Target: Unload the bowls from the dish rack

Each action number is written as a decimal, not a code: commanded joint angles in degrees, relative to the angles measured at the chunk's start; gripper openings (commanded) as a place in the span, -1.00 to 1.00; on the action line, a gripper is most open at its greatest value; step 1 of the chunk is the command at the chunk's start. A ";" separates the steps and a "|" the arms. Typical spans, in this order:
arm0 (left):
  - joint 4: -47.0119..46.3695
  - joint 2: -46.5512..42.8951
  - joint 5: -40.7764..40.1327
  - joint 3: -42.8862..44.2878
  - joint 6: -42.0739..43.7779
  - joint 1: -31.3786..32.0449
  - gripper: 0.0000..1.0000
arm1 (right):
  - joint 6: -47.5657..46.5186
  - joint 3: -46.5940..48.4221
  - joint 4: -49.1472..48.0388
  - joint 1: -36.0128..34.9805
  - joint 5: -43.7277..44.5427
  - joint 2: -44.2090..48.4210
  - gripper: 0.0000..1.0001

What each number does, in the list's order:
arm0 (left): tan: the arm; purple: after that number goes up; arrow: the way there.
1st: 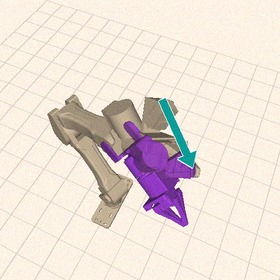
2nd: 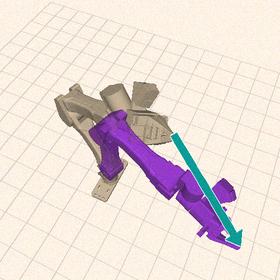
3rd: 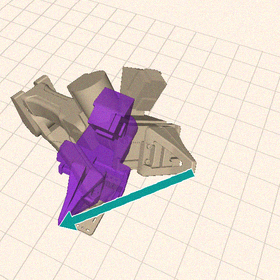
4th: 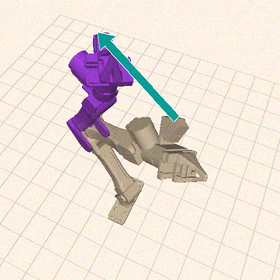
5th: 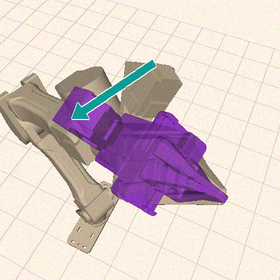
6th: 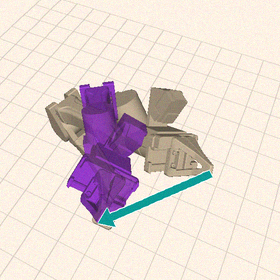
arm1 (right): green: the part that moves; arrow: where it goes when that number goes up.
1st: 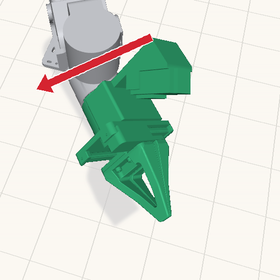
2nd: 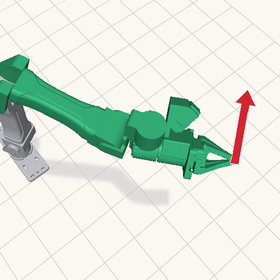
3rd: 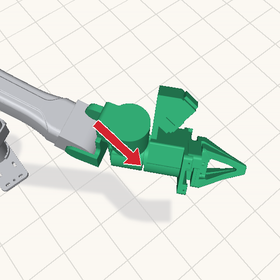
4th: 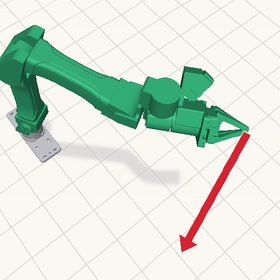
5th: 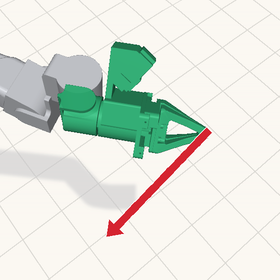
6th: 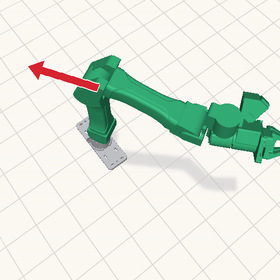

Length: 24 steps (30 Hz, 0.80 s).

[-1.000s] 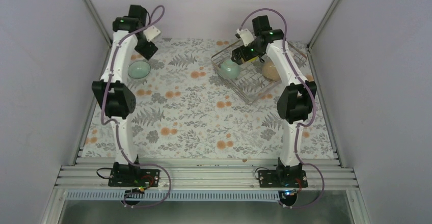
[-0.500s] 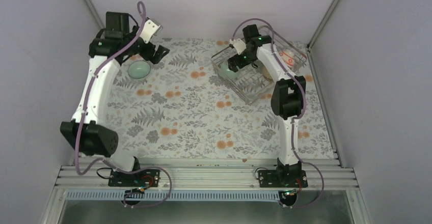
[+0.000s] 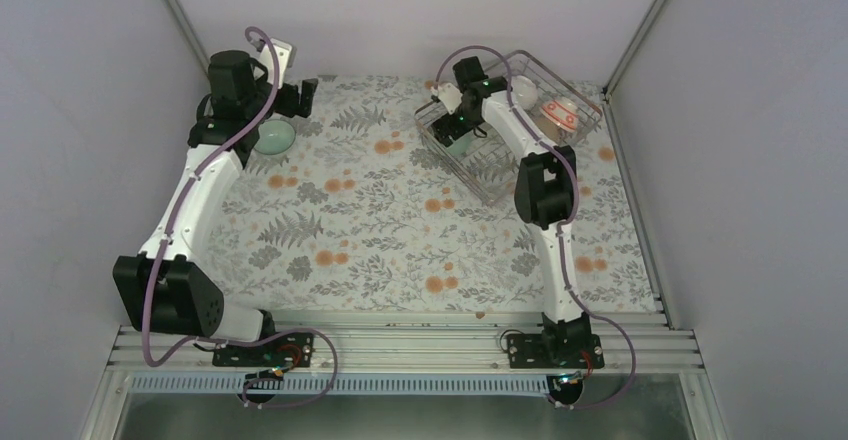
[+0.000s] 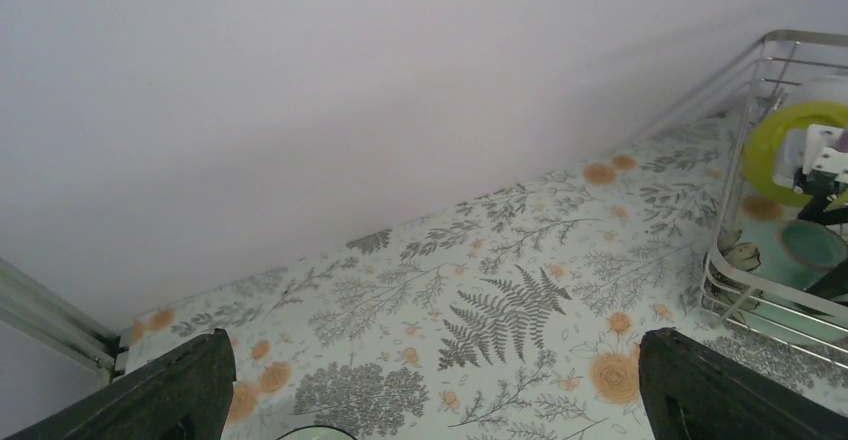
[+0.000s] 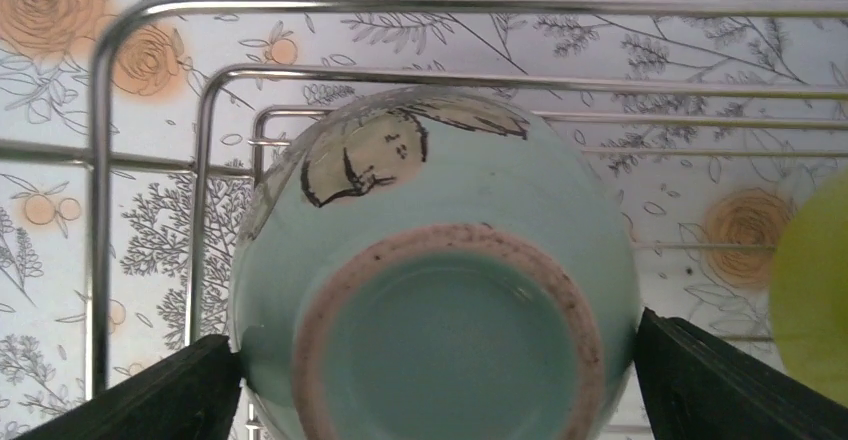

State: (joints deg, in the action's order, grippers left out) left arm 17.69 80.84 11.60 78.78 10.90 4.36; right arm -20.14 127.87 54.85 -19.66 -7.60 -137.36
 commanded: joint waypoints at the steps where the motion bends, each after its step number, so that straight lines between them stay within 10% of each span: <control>1: -4.73 -0.17 -3.26 -0.66 -1.94 -0.03 1.00 | -0.45 2.40 -1.31 -0.67 1.59 -1.10 0.77; 24: -2.10 0.50 0.41 0.65 -1.50 -0.03 1.00 | -0.41 1.76 -4.28 -0.82 1.22 1.13 0.59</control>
State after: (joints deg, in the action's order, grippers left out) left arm 15.51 81.28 10.63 78.08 9.80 4.34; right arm -20.29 128.81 52.56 -19.90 -6.81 -137.95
